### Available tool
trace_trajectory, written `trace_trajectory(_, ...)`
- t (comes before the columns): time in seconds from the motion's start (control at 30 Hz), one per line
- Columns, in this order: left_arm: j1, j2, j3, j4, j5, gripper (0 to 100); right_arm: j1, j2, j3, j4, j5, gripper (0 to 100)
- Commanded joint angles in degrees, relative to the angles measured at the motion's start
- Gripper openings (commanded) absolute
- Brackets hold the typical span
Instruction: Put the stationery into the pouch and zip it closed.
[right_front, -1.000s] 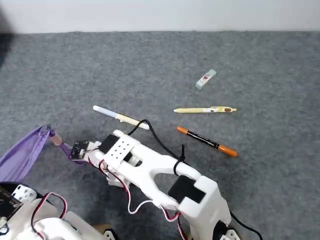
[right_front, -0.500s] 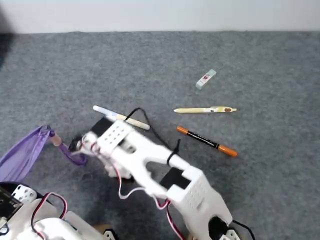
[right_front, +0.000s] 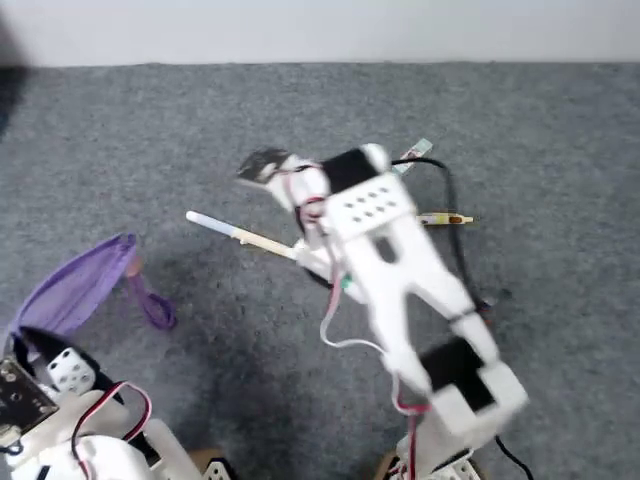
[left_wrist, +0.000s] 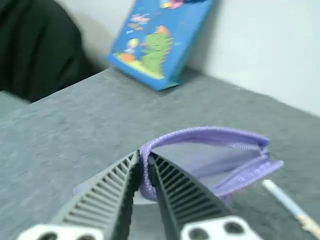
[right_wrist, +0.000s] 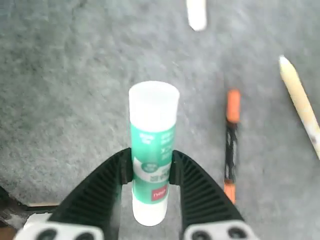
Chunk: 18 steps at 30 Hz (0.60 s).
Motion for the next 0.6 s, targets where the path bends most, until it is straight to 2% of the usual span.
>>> trace_trajectory(0.0, 8.1, -0.1, -2.2, -5.2, 2.8, 1, 3.6, -13.4, 4.9, 2.4, -2.1, 0.9)
trace_trajectory(0.17, 18.6, -0.1, -2.2, -7.6, 5.6, 1, 5.1, -24.5, 11.6, 2.4, -4.6, 0.9)
trace_trajectory(0.3, 24.6, -0.1, -0.1, -3.3, 6.0, 1, 4.6, -30.8, 14.1, 2.4, -8.0, 0.9)
trace_trajectory(0.57, 25.2, -0.1, 5.5, 4.0, 6.0, 1, 2.5, -35.5, 14.1, -1.5, -16.0, 0.9)
